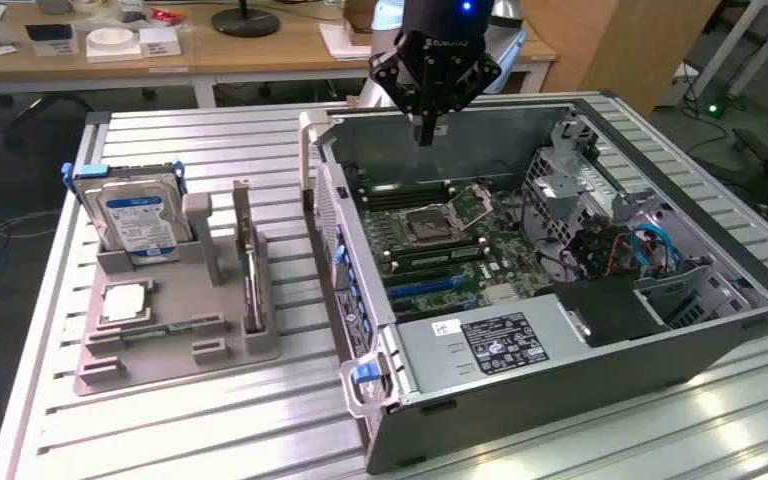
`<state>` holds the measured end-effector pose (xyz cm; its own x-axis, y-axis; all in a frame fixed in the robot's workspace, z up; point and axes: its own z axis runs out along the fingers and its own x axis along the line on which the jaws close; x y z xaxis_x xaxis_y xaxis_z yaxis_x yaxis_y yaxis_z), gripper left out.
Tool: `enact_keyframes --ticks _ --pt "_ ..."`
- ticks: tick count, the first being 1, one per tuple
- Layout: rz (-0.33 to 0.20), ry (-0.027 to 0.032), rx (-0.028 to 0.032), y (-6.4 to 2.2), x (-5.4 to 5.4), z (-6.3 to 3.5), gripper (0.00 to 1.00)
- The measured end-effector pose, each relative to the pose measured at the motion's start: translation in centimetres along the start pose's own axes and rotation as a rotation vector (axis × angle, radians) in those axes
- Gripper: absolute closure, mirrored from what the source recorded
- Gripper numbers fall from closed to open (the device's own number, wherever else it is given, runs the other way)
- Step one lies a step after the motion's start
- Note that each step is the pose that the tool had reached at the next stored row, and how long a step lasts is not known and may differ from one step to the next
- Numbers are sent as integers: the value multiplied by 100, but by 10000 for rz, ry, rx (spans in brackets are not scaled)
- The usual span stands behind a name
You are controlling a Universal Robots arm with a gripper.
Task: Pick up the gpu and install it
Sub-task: 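Reach for the gpu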
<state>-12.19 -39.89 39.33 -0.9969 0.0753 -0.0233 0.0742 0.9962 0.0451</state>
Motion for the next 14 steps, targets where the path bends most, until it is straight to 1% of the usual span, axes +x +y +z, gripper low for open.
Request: enact_keyframes --ticks 7,14 --pt "1 -1 -1 -1 12 0 89" --pt "0 0 0 -9 100 -3 89"
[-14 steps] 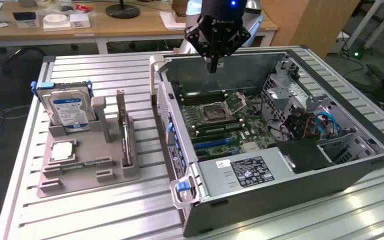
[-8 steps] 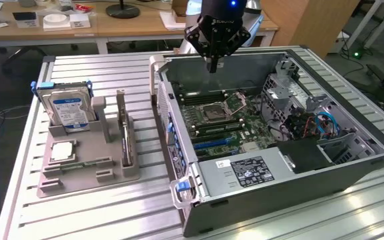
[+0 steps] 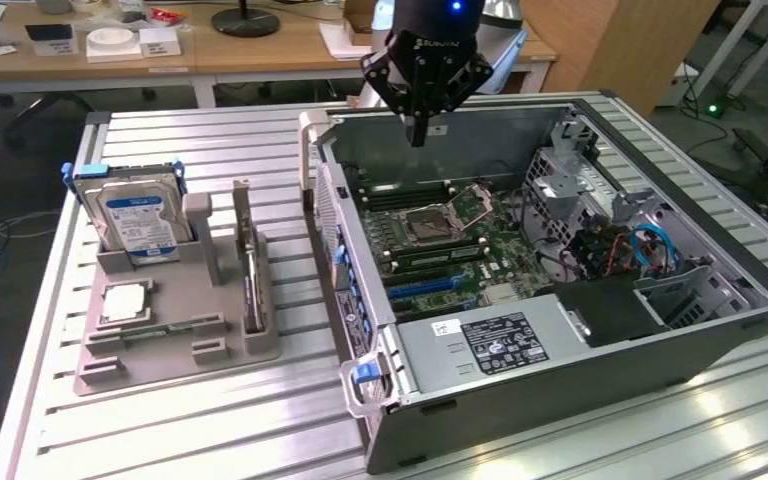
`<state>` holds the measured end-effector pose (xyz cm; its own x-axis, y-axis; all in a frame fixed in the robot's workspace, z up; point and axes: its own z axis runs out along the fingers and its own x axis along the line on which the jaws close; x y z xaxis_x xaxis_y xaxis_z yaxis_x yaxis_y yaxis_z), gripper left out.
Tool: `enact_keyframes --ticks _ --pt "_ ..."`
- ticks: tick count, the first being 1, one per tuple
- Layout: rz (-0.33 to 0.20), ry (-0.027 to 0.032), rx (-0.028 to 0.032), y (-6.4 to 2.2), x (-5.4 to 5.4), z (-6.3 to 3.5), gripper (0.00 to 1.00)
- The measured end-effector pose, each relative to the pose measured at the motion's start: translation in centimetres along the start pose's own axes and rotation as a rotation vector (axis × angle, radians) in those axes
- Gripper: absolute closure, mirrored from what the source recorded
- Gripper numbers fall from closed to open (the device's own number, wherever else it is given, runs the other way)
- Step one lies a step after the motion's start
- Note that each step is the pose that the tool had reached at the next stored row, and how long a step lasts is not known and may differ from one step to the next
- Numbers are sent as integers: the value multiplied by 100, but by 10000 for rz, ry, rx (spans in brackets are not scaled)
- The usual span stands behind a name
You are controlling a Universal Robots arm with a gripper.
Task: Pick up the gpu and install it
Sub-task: 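Reach for the gpu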
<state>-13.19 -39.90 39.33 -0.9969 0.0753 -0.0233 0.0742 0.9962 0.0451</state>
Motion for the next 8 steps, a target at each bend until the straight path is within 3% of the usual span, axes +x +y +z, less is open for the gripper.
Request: enact_keyframes --ticks 8 --pt "0 0 0 -10 116 -2 89"
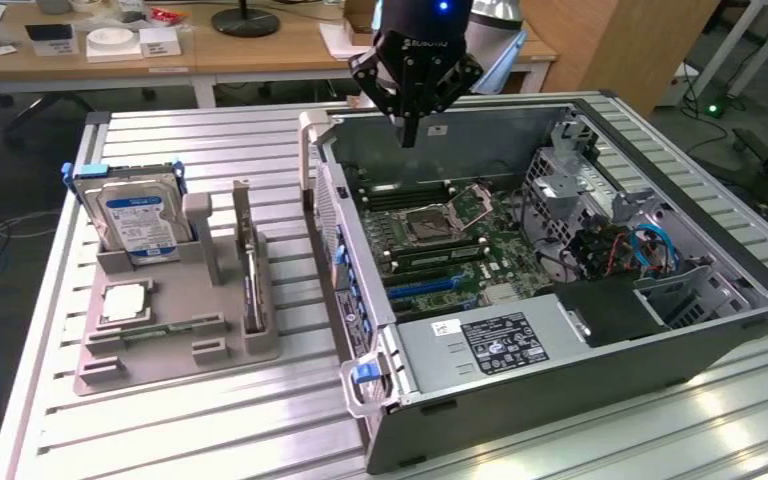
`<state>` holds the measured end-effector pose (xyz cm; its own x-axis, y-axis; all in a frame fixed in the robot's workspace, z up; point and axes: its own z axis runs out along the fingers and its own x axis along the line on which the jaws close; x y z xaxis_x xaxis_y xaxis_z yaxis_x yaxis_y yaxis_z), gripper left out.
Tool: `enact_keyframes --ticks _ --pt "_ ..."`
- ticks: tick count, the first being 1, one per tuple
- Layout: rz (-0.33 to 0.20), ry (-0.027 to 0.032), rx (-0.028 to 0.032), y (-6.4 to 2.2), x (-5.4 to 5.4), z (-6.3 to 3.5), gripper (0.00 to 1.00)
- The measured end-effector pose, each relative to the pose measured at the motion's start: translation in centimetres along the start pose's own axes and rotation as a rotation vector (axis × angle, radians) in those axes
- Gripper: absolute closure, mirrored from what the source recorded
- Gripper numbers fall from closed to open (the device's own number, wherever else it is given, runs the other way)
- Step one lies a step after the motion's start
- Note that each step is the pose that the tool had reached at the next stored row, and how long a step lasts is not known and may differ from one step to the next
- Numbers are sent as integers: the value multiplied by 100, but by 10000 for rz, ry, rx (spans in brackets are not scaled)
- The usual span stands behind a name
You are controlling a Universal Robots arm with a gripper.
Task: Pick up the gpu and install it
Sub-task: 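Reach for the gpu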
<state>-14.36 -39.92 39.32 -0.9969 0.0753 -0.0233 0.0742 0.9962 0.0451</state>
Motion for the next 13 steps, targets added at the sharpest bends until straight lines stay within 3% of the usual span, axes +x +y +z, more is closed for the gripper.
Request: enact_keyframes --ticks 13 --pt "0 0 0 -19 194 -4 89"
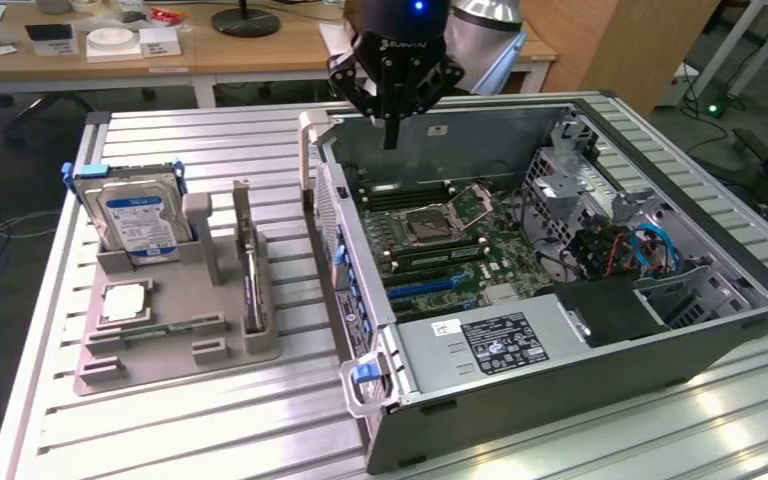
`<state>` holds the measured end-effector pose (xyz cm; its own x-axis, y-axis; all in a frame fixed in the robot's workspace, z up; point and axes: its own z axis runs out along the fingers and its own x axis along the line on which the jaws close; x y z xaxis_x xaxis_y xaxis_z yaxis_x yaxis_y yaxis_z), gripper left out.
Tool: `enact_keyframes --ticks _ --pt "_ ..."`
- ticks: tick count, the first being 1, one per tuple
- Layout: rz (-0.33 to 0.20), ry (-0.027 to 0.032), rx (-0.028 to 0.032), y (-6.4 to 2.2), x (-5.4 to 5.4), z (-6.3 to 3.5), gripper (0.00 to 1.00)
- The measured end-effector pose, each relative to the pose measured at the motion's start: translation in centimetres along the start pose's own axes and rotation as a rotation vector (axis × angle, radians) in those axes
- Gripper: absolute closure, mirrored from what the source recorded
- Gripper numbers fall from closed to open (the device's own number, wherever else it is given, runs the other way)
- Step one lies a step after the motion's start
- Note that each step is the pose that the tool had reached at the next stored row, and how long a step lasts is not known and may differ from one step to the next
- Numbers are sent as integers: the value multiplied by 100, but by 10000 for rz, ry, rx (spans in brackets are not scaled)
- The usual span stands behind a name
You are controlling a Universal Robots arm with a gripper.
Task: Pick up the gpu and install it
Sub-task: 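Reach for the gpu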
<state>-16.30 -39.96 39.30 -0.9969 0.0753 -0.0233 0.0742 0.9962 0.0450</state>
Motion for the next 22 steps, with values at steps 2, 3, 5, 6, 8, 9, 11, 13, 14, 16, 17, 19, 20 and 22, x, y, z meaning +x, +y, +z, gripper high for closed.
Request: enact_keyframes --ticks 2,3,5,6,8,9,11,13,14,16,17,19,20,22 --pt "0 0 0 -2 23 0 89" --pt "-1 0 0 -4 34 -1 89" --pt "0 -1 0 -6 59 -1 89" --pt "-1 -1 -1 -7 71 -1 89" --pt "0 -1 -1 -10 93 -1 89" --pt "0 0 0 -11 103 -1 89" --pt "0 -1 -1 -13 126 -1 89" --pt "0 0 0 -15 144 -2 89" --pt "1 0 -1 -16 153 -1 89" --pt "0 0 0 -18 171 -2 89" --pt "0 0 0 -19 180 -2 89" --pt "0 0 -1 -21 198 -2 89" --pt "-1 0 -1 -22 207 -2 89" --pt "0 0 0 -24 224 -2 89"
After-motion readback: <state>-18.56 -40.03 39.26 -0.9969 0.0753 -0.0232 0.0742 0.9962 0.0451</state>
